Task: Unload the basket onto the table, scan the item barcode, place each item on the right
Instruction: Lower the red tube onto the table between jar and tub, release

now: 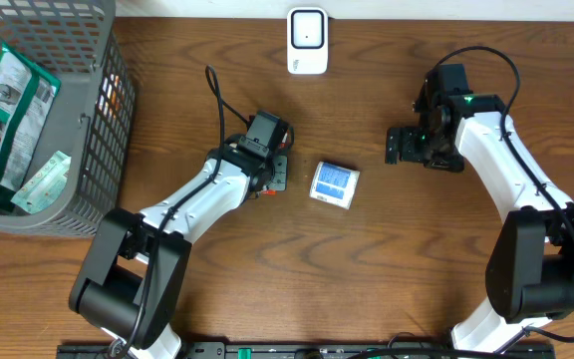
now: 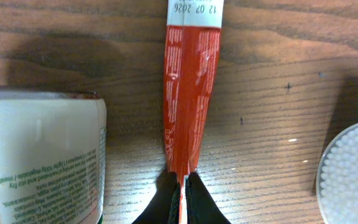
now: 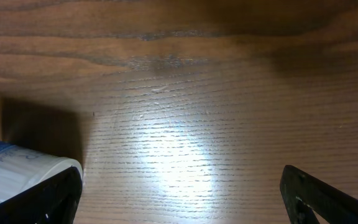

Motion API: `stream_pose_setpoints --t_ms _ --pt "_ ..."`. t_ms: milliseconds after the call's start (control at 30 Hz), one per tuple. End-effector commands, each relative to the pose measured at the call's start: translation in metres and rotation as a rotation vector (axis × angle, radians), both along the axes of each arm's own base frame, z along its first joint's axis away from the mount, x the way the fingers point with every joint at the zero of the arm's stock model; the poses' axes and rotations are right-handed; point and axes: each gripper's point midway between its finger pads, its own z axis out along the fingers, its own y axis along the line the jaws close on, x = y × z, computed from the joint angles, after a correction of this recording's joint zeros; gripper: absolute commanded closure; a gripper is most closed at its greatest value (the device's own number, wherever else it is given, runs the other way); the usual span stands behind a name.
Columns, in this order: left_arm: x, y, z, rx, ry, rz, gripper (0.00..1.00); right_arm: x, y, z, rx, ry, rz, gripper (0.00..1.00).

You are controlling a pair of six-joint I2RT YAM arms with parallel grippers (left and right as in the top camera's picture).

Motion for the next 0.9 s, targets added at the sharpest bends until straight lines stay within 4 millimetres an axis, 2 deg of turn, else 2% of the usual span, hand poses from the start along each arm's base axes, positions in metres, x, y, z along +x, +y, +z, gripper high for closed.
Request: stream_pose_setpoints --t_ms 0,300,500,600,767,867 --pt "-0.004 0.005 -0.007 0.025 0.016 -0.003 0.93 0.004 0.0 0.008 -0.004 -0.024 0.002 0.01" --pt "-0.004 0.005 -0.011 0.027 0.02 -0.003 0.92 0.004 0.0 0.008 -0.004 -0.024 0.003 0.01" --pt "-0.008 0.006 -0.028 0.044 0.061 -0.005 0.93 0.004 0.0 0.008 -0.004 -0.024 0.003 0.01" --pt "-0.009 0.005 -0.031 0.044 0.067 -0.006 0.93 0.004 0.0 0.008 -0.004 -0.024 0.003 0.01" --pt "-0.006 0.004 -0.026 0.038 0.055 -0.007 0.93 0.004 0.0 0.008 -0.004 -0.024 0.002 0.01" --pt "0.003 0.0 -0.006 0.025 -0.002 -0.037 0.93 0.004 0.0 0.008 -0.004 -0.024 0.003 0.01"
